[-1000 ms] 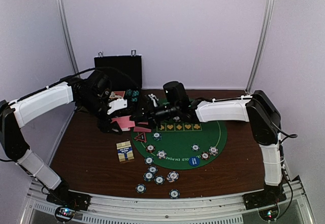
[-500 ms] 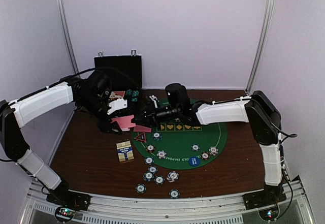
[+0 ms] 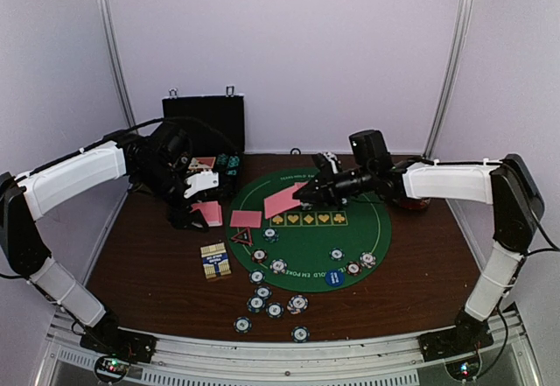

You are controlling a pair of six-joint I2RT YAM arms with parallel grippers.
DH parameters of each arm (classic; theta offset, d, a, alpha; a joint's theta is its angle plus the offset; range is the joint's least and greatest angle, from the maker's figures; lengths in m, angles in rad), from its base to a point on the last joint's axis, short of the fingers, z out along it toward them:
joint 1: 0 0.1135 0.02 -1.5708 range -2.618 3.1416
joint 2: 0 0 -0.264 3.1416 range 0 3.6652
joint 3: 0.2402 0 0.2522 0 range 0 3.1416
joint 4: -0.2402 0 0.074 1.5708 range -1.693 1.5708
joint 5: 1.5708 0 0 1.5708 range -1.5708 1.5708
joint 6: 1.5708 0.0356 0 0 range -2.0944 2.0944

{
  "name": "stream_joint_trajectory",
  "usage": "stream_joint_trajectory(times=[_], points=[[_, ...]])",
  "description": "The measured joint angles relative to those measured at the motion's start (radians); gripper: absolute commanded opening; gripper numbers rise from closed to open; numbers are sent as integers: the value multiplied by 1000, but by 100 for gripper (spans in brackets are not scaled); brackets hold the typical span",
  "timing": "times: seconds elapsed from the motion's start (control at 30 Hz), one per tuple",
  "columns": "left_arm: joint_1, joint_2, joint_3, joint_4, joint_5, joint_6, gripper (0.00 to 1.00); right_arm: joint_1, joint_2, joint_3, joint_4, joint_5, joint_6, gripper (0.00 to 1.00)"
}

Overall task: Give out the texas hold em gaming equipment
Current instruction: Pick up the poker card from the face-down deck piles, then distribute the poker card in the small blind area.

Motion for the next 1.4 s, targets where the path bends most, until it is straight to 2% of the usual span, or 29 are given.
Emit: stream_joint_trajectory(times=[0.23, 0.47, 0.6, 0.83, 1.07, 1.17, 1.27, 1.4], points=[[0, 0, 0, -14, 0, 0, 26, -91, -73, -146, -303, 23, -234, 0], [0, 0, 0, -20, 0, 0, 26, -126, -73, -186, -465, 70, -369, 0], [0, 0, 0, -21, 1, 0, 25, -132, -68, -183, -534, 126, -441, 11], [0, 0, 0, -22, 3, 5, 25, -132, -58, -137, -676, 258, -537, 49], [0, 0, 0, -24, 3, 6, 24, -123, -87, -38, -756, 387, -569, 64], [0, 0, 0, -26, 3, 6, 24, -96, -111, 8, -742, 402, -544, 72], [0, 0, 3, -28, 4, 6, 24, -33, -114, 42, -668, 381, -484, 84], [0, 0, 14, -29, 8, 6, 24, 65, -80, 79, -503, 312, -354, 87]])
